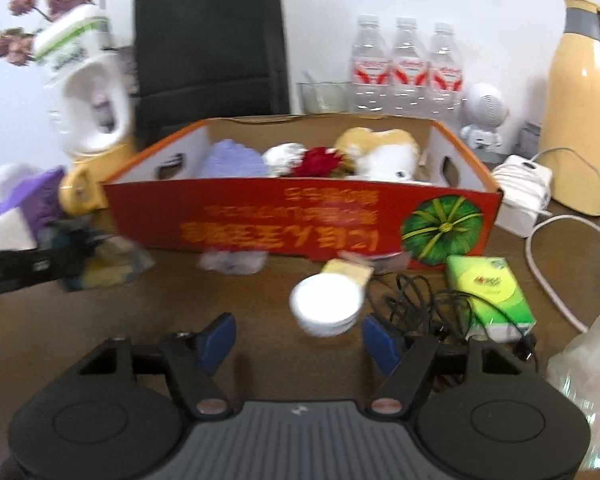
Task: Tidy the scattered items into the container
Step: 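Hold the blue packet in the left tool while the right tool grasps the white plastic cap, then lower blue packet and white cap into the box and open both tools, then withdraw both tools from the box back over the desk, then grasp the small yellow block with the right tool, then carry the yellow block into the box and open the right tool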
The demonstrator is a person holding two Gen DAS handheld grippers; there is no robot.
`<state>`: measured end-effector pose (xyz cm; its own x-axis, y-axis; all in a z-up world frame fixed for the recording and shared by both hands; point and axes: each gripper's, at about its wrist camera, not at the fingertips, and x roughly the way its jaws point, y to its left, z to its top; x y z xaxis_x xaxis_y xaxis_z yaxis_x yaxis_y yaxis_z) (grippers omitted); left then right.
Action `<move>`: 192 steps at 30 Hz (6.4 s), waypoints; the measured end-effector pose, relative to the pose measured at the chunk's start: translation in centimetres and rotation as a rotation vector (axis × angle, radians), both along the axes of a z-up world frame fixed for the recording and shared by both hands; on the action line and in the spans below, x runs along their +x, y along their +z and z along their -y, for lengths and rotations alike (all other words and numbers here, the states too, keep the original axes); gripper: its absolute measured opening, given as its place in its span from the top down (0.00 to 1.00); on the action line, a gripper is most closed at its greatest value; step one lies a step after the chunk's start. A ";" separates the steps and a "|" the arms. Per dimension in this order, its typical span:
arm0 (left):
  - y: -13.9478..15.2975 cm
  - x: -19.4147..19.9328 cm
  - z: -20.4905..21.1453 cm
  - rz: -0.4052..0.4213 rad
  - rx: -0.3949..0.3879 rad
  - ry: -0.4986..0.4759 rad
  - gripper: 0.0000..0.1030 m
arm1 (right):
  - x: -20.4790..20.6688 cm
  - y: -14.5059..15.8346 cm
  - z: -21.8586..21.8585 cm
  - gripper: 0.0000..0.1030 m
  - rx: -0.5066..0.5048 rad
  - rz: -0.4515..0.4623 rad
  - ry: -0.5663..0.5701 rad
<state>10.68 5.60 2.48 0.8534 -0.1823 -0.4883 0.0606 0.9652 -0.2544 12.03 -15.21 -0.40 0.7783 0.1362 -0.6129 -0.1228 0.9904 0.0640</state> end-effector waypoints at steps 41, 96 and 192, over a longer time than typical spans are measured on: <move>5.6 14.6 6.0 -0.122 0.101 -0.139 0.91 | 10.6 9.9 2.5 0.62 0.155 -0.030 0.219; 1.9 -2.8 5.5 0.105 0.333 0.111 0.00 | -4.5 7.2 3.6 0.15 0.145 0.209 0.060; 4.5 -7.0 3.8 0.172 0.182 0.055 0.93 | -8.6 3.4 0.2 0.71 0.202 0.245 0.165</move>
<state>3.68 1.76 6.93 0.9329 -0.0556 -0.3559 0.0341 0.9972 -0.0663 3.48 -15.38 3.00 0.8563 0.3720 -0.3583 -0.3164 0.9261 0.2053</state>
